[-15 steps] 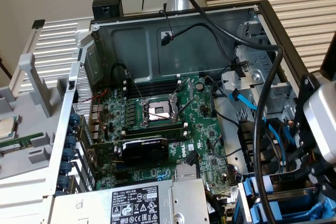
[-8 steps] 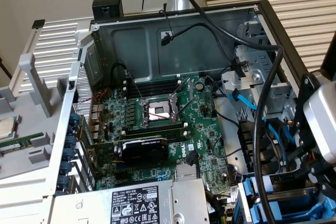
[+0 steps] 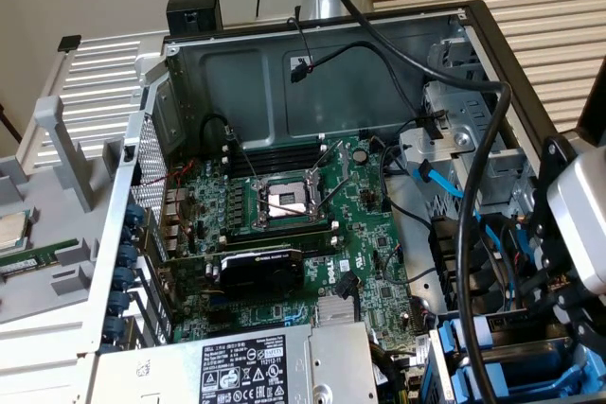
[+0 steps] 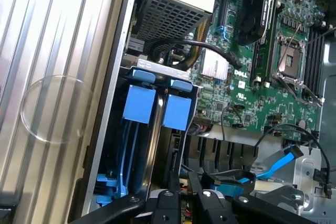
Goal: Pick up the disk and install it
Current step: 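Insert the first disk wire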
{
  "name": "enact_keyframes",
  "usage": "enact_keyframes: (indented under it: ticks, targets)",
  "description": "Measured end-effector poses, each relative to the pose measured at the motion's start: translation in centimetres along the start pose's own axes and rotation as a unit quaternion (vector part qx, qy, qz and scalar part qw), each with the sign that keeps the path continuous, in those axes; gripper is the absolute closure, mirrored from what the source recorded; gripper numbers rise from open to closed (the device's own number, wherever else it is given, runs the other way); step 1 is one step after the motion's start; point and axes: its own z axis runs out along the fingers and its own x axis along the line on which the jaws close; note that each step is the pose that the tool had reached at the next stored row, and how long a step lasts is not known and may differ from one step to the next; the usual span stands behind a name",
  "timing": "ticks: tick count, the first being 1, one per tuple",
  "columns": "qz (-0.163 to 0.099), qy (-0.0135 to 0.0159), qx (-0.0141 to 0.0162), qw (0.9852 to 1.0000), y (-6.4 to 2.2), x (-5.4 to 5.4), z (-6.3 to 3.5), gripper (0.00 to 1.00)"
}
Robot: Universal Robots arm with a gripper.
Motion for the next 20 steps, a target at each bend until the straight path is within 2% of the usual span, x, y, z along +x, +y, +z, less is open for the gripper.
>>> enact_keyframes:
  ticks: [20]
  targets:
    - [0.0,-0.0002,-0.0001,1.0,0.0,-0.02,-0.05,0.82]
